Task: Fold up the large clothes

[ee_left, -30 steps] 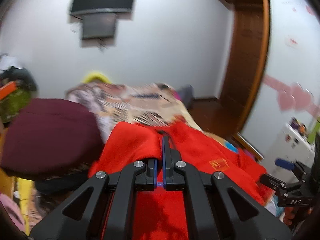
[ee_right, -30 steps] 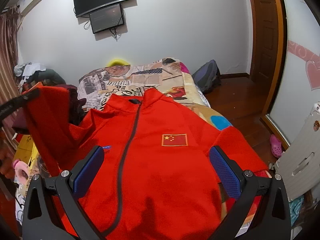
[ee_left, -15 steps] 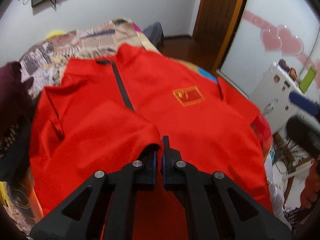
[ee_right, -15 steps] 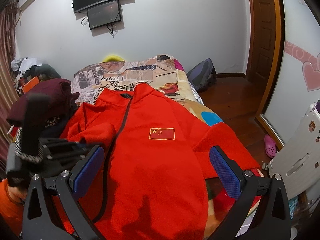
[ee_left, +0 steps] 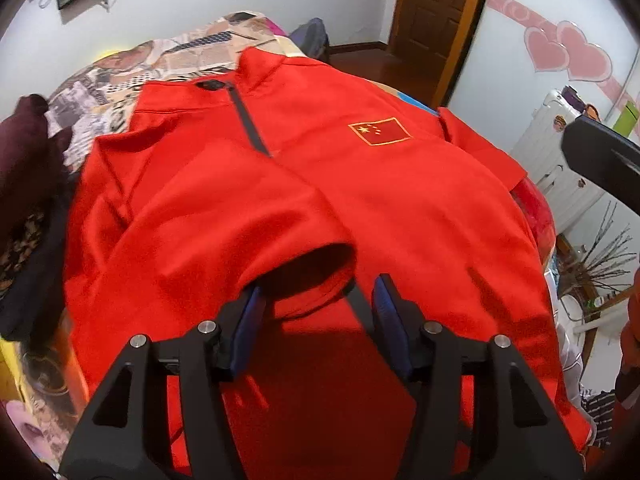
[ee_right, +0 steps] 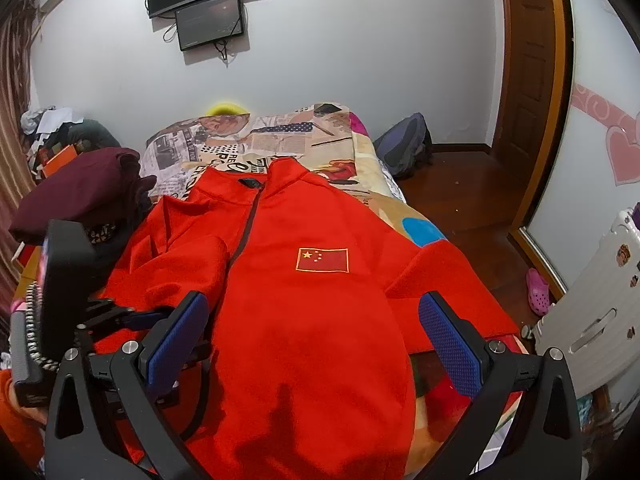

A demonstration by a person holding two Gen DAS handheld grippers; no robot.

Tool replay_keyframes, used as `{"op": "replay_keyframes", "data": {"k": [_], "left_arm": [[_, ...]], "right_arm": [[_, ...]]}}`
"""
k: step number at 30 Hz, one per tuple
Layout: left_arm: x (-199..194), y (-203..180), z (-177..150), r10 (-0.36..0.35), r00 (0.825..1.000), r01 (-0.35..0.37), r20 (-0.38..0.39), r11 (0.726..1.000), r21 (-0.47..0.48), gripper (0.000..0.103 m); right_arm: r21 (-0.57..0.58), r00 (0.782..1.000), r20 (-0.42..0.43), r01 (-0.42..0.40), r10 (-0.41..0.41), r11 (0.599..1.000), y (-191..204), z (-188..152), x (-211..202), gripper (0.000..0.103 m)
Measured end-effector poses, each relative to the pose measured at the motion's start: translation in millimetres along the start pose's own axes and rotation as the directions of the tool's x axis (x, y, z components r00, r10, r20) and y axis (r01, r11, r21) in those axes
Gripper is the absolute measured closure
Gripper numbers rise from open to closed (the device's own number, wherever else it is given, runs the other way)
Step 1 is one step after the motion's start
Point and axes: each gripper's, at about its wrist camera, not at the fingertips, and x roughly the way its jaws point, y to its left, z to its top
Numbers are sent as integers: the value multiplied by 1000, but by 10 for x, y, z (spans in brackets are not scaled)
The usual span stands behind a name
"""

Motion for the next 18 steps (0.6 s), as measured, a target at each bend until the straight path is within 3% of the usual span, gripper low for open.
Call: {"op": "replay_keyframes", "data": {"k": [4, 6, 8, 11, 18], "left_arm": [[-244, 168, -33, 23, 999, -21, 49, 999, -38, 47], [-389, 274, -54, 54, 995, -50, 87, 997, -54, 40], [-544, 413, -93, 130, 982, -120, 134, 990, -80, 32], [-732, 705, -171, 248, 954, -224, 168, 963, -150, 31], [-944, 1405, -507, 389, 914, -334, 112, 882, -334, 31]], "right_arm": [[-21, 1000, 3, -4, 4, 1000, 55, 23, 8, 0], [-37, 1000, 6, -7, 8, 999, 99, 35, 13, 0], [-62, 1000, 11, -14, 15, 998, 162, 52, 27, 0], [-96, 1000, 11, -25, 27, 995, 268, 72, 54, 0], [-258, 995, -38, -103, 96, 961, 683, 109, 268, 0]]}}
